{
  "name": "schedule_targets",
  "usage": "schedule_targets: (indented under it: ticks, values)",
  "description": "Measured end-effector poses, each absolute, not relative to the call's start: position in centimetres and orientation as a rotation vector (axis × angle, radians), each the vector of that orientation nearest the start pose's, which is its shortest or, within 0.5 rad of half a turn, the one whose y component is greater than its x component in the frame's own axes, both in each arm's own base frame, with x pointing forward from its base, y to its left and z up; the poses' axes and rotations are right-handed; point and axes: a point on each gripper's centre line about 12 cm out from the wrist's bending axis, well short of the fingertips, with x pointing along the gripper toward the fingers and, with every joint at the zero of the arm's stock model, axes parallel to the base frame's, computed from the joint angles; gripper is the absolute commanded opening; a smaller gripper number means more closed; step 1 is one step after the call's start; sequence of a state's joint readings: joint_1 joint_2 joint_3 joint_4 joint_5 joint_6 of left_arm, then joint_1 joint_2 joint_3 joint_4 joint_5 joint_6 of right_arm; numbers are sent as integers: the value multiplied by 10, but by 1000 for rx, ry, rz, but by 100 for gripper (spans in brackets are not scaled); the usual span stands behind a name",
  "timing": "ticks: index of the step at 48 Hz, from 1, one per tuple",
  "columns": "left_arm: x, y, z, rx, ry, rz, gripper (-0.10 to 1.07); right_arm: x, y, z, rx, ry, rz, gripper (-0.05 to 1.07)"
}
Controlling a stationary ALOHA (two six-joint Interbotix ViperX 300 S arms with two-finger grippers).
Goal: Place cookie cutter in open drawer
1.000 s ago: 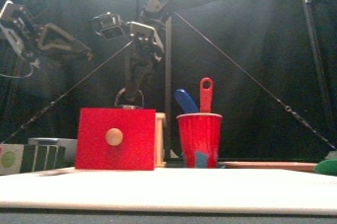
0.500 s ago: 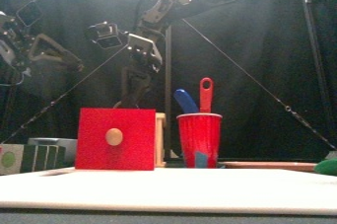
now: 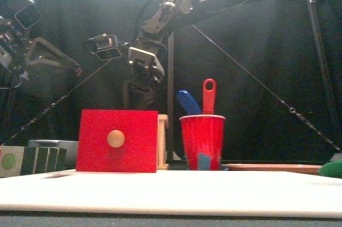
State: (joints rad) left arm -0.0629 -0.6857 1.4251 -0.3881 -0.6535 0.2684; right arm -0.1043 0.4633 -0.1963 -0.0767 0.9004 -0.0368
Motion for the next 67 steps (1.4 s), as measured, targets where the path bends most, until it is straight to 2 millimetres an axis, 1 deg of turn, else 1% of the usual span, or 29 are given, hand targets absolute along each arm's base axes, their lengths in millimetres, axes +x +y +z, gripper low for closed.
schedule_targets:
  ticks: [5, 19, 35, 47, 61, 64, 67]
  values:
    - [193, 15, 180, -28, 127, 170, 63, 520, -61, 180, -47, 1172, -95, 48]
    - [193, 15, 179, -29, 128, 168, 63, 521, -62, 180, -51, 1162, -95, 58]
    - [193, 14, 179, -31, 128, 167, 63, 521, -65, 181, -47, 1156, -100, 61]
    - [193, 14, 179, -30, 130, 165, 62, 521, -65, 180, -45, 1155, -98, 73]
    - [193, 15, 179, -39, 129, 174, 62, 522, -65, 181, -49, 1156, -100, 74]
    - [193, 15, 179, -41, 132, 174, 62, 521, -65, 183, -44, 1155, -100, 74]
    - [193, 15, 179, -45, 130, 177, 62, 519, -65, 191, -41, 1141, -105, 74]
